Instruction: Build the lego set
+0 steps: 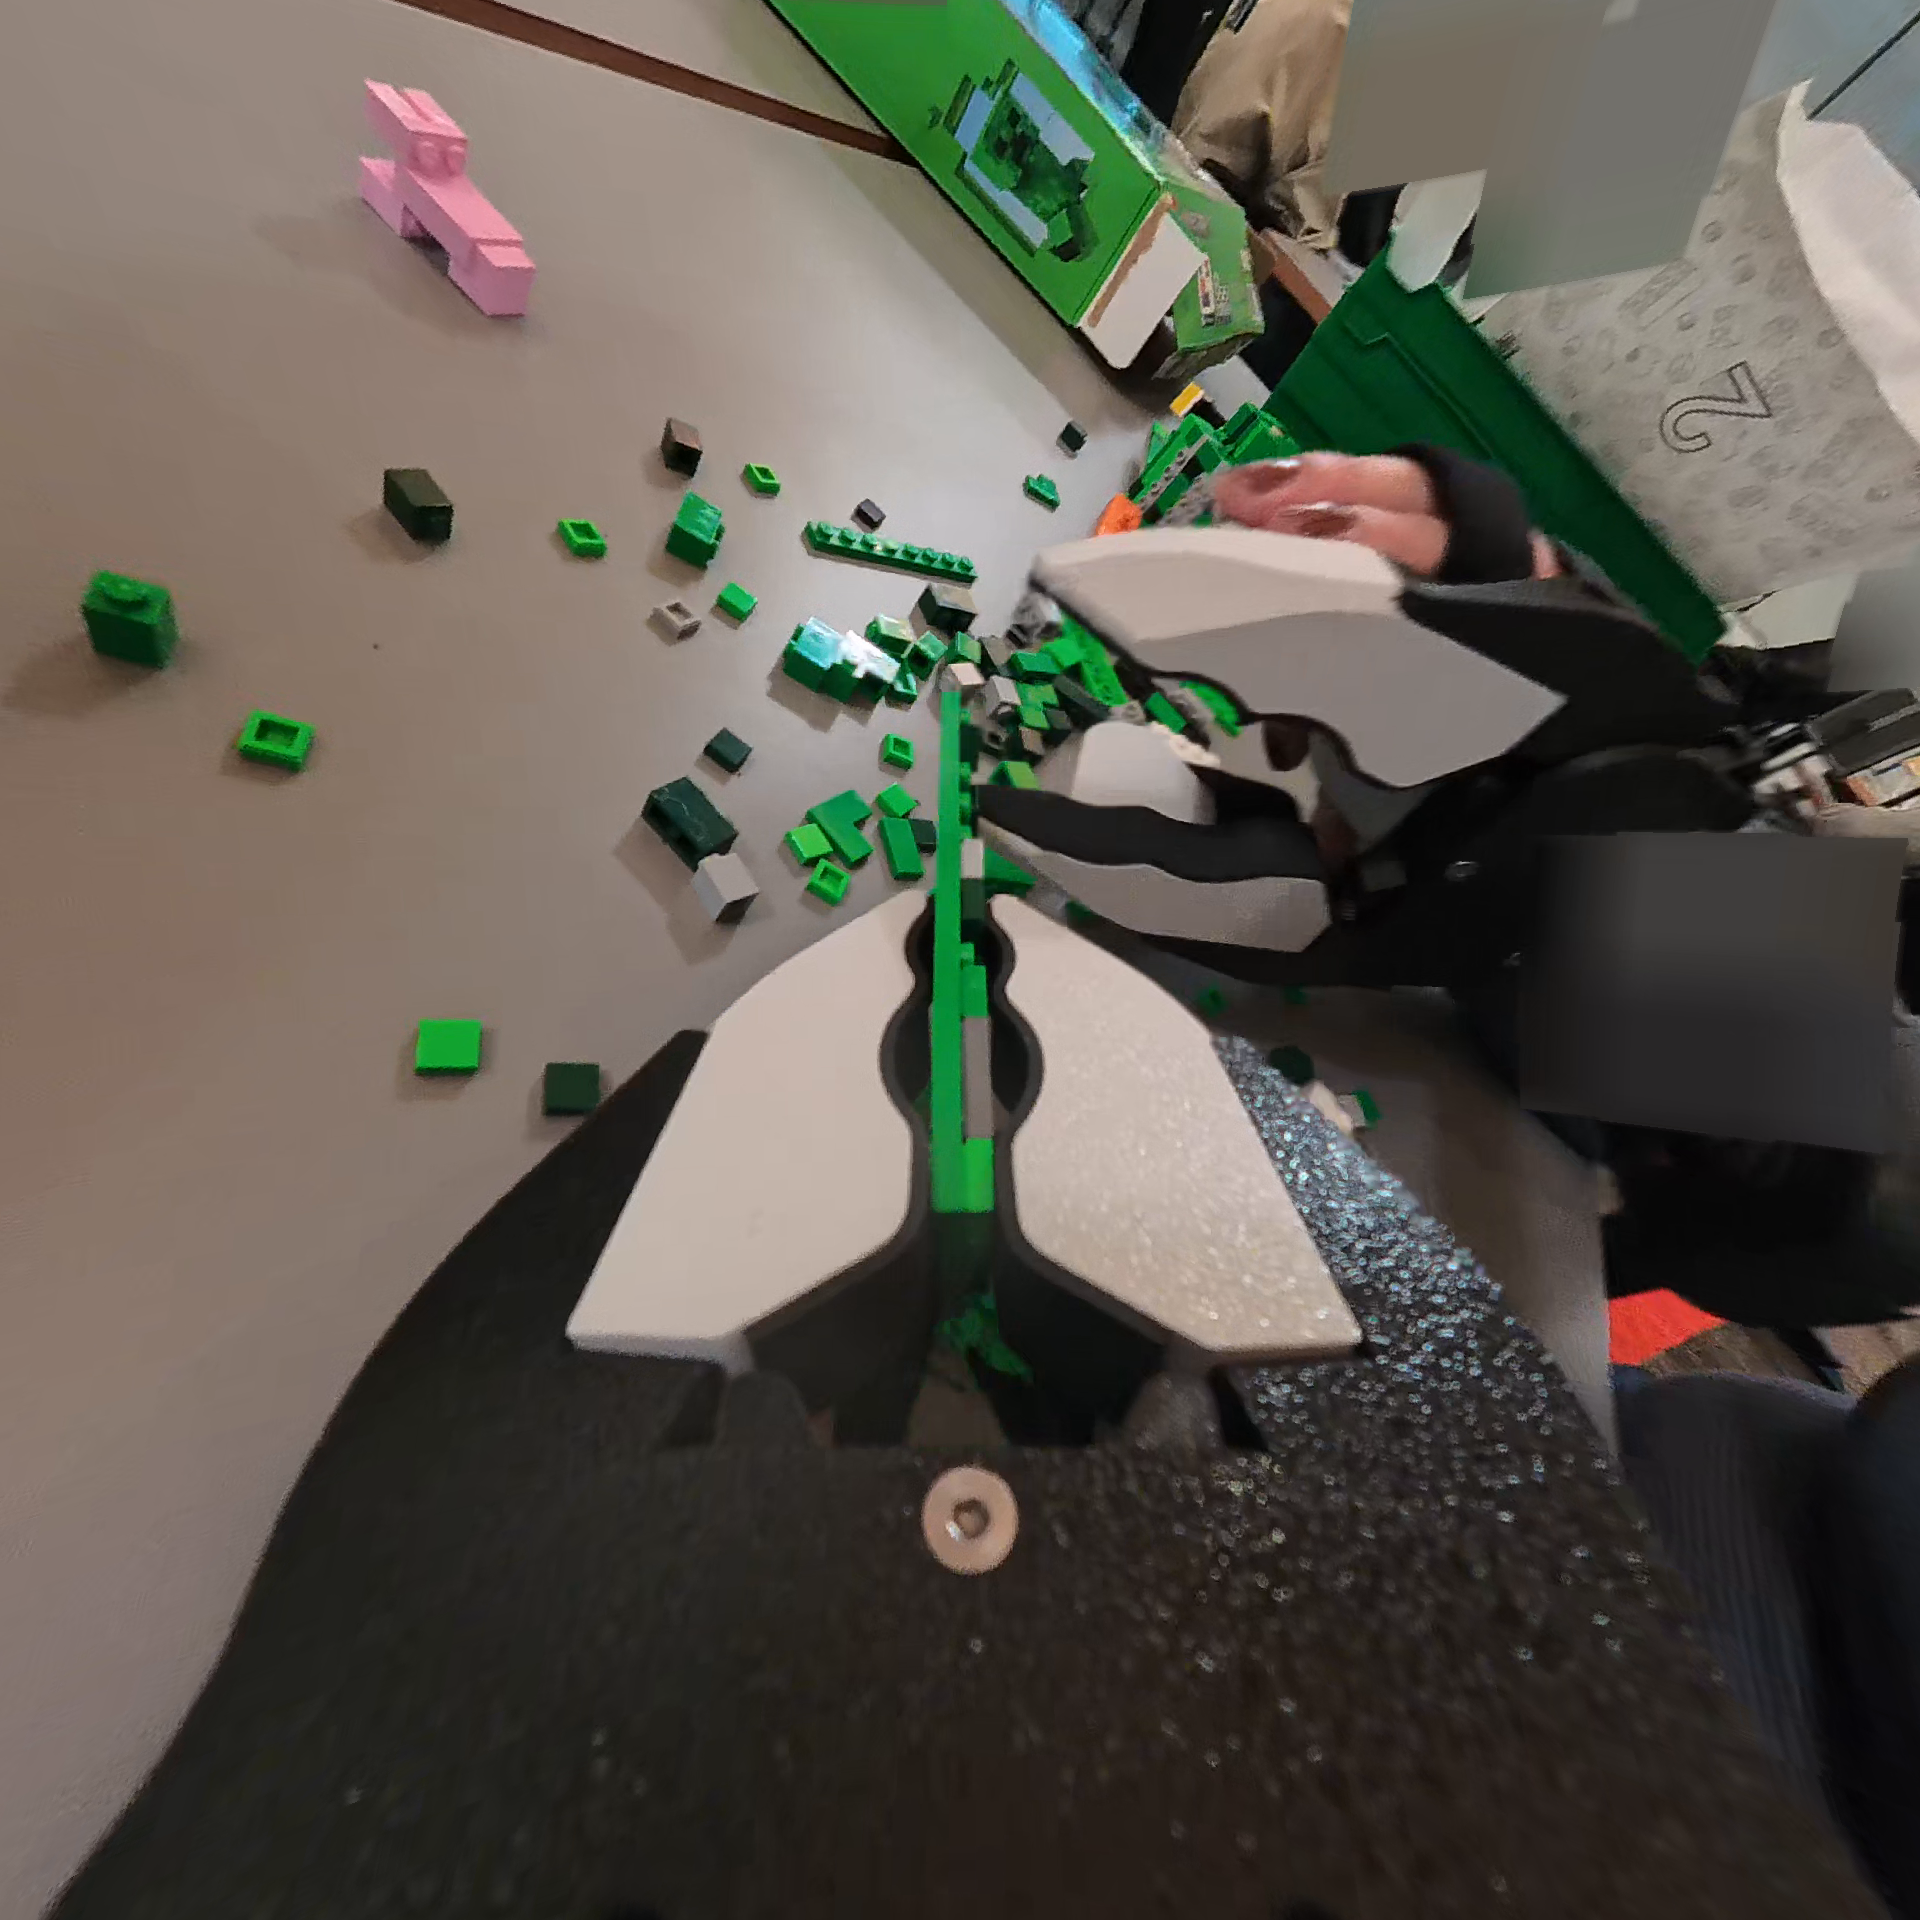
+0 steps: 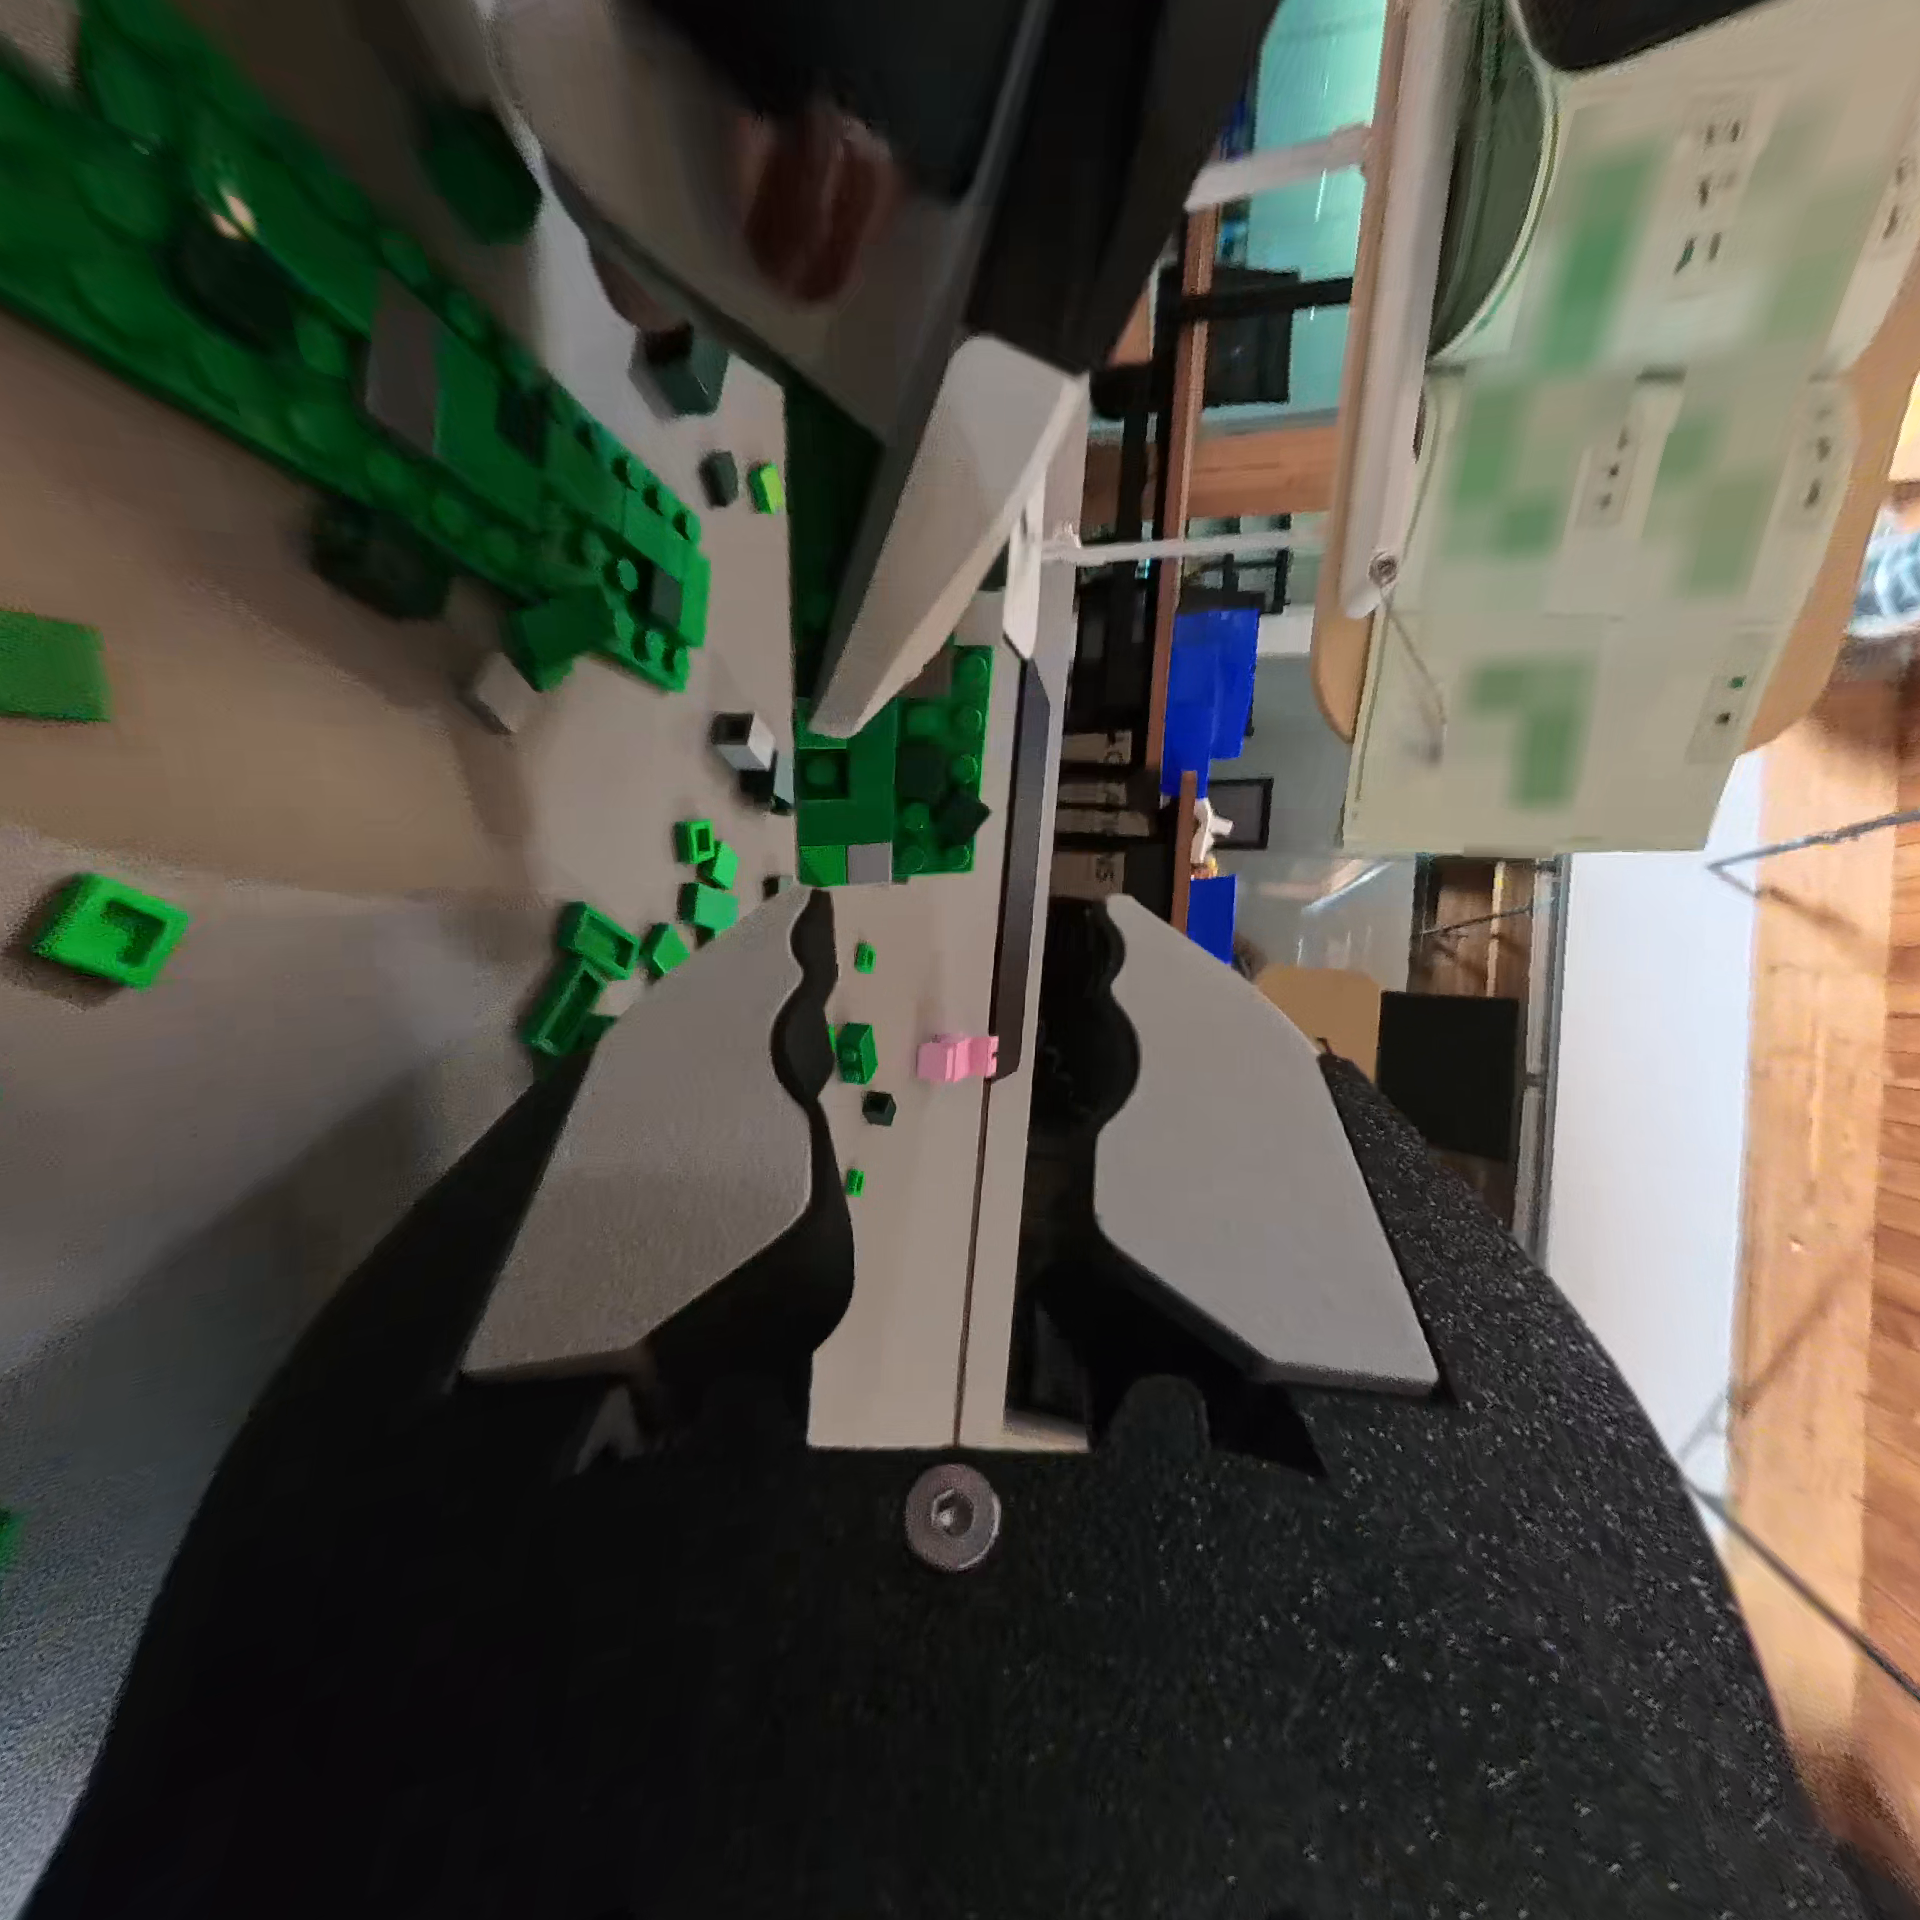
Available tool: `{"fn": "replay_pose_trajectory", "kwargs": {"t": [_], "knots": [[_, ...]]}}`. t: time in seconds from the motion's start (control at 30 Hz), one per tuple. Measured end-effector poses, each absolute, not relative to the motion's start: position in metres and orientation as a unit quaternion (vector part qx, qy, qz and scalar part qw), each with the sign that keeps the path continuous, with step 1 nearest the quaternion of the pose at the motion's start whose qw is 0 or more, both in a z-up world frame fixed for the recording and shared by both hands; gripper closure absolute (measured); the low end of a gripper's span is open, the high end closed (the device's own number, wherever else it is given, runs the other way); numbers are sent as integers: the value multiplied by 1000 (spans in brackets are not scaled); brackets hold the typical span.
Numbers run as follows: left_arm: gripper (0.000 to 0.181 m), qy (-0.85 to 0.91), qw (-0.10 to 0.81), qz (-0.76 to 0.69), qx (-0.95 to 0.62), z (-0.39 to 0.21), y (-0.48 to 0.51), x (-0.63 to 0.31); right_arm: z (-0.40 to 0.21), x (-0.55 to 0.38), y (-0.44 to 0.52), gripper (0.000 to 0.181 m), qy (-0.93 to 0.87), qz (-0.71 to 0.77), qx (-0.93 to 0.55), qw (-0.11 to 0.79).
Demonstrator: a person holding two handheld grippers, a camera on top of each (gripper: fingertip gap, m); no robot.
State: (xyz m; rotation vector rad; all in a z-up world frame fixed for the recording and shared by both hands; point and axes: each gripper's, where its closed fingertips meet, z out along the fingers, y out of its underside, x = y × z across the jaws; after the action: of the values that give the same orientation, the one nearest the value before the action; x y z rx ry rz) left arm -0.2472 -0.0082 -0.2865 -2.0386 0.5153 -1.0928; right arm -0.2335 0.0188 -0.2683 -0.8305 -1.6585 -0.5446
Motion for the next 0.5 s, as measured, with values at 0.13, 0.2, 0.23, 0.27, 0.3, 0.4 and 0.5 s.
{"fn": "replay_pose_trajectory", "kwargs": {"t": [0.13, 0.2, 0.23, 0.27, 0.3, 0.4, 0.5], "knots": [[176, 232, 395, -389, -799, -285, -8, -250, -290, -235, 9, 140, -757, -218, -318, 527], [176, 237, 401, -385, -797, -284, -7, -249, -293, -234, 8, 136, -761, -211, -325, 520], [176, 241, 400, -378, -800, -285, -7, -249, -290, -235, 7, 133, -759, -215, -322, 524], [176, 247, 403, -370, -800, -285, -7, -249, -285, -237, 6, 130, -754, -215, -318, 534], [176, 254, 407, -365, -798, -284, -8, -249, -283, -240, 3, 128, -754, -209, -316, 537], [176, 279, 425, -331, -795, -282, -7, -249, -289, -240, 0, 130, -769, -207, -319, 514], [176, 274, 424, -320, -802, -285, -5, -252, -294, -230, 6, 139, -772, -208, -340, 494]]}}
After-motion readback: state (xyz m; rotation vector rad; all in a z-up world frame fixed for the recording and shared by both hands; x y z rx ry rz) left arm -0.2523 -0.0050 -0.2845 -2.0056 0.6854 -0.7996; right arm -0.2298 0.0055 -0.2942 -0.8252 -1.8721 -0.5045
